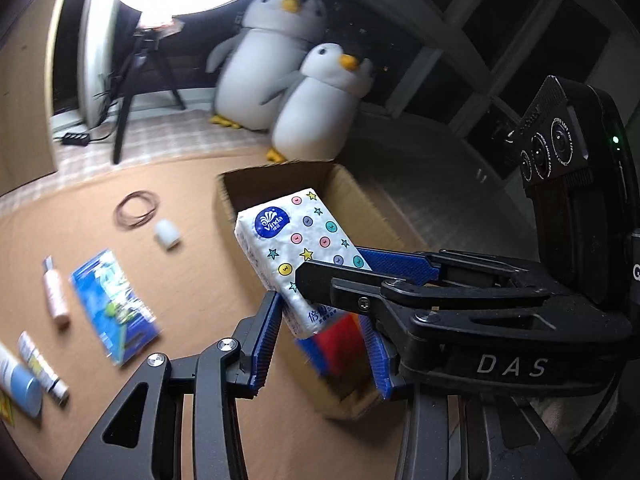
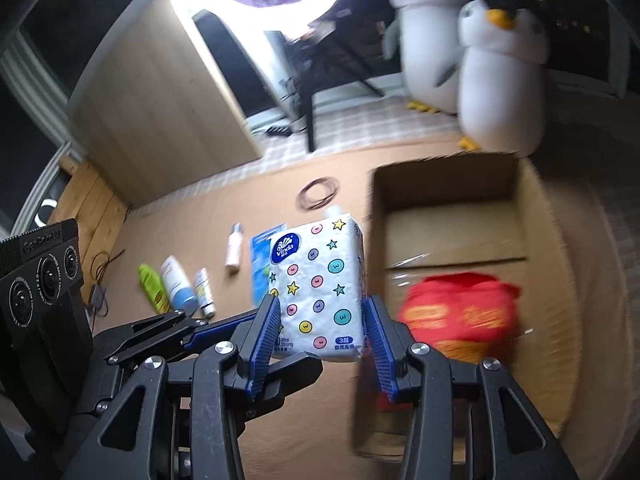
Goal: Organize objects
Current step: 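Carry the tissue pack with the right tool into the box and release, then move the right tool to the blue keychain card pack and close on it, then carry the blue card pack with the right tool into the box and release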
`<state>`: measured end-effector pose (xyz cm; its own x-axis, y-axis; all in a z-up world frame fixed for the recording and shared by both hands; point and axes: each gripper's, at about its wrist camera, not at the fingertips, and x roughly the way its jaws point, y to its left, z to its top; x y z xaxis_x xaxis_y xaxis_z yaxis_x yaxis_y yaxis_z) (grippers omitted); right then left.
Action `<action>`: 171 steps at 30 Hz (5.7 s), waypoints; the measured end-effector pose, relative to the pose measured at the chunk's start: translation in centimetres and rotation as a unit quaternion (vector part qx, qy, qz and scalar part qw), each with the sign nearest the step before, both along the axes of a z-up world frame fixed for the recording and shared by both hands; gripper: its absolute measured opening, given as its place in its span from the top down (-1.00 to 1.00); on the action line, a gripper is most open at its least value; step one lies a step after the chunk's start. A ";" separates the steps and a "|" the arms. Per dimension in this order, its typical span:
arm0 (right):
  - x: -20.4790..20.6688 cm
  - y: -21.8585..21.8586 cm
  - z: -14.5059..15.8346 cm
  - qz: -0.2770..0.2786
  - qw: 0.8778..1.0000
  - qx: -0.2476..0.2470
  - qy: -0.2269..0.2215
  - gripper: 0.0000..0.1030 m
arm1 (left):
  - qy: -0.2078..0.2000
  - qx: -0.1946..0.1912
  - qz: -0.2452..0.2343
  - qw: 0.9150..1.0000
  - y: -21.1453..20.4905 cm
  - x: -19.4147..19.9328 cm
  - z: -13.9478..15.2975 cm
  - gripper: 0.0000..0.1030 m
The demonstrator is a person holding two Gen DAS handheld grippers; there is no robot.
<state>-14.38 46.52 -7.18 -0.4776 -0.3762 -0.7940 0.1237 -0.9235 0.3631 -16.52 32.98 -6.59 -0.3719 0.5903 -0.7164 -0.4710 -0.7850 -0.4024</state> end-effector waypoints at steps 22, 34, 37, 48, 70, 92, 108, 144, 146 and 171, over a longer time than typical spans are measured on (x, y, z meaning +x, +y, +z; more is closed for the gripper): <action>-1.8 4.2 -0.3 -0.050 0.999 0.010 0.012 -0.31 | -0.002 -0.034 0.030 0.999 -0.6 -1.9 -1.4 -0.36; -0.6 -0.8 -0.2 -0.019 1.000 -0.007 0.020 -0.32 | -0.023 -0.056 0.125 0.990 -14.3 4.3 -2.2 -0.36; -0.5 -2.7 0.0 -0.007 0.999 -0.008 0.035 -0.34 | -0.037 -0.055 0.158 0.985 -18.3 6.1 -2.5 -0.36; -4.0 -11.7 -3.4 0.067 0.997 0.019 -0.034 -0.57 | -0.051 -0.070 0.206 0.975 -27.1 11.2 -2.8 -0.37; -10.6 -16.8 -11.4 0.123 0.973 0.145 -0.128 -0.58 | -0.076 -0.061 0.231 0.968 -31.7 11.3 -4.3 -0.37; -8.7 -17.4 -11.1 0.139 0.959 0.217 -0.117 -0.40 | -0.086 -0.050 0.234 0.967 -31.6 10.7 -5.2 -0.37; -6.0 -14.8 -9.4 0.128 0.966 0.199 -0.102 -0.01 | -0.084 -0.053 0.225 0.969 -30.4 10.9 -5.1 -0.37; -1.1 2.4 -2.7 -0.076 0.984 0.160 -0.038 -0.01 | -0.087 -0.055 0.183 0.978 -26.1 9.4 -5.4 -0.37; -0.9 3.1 -3.1 -0.083 0.982 0.165 -0.043 -0.01 | -0.087 -0.055 0.181 0.978 -26.0 9.3 -5.4 -0.37; 1.7 -2.0 -1.2 -0.058 0.990 0.129 -0.016 -0.28 | -0.065 -0.074 0.233 0.967 -31.8 8.3 -4.3 -0.37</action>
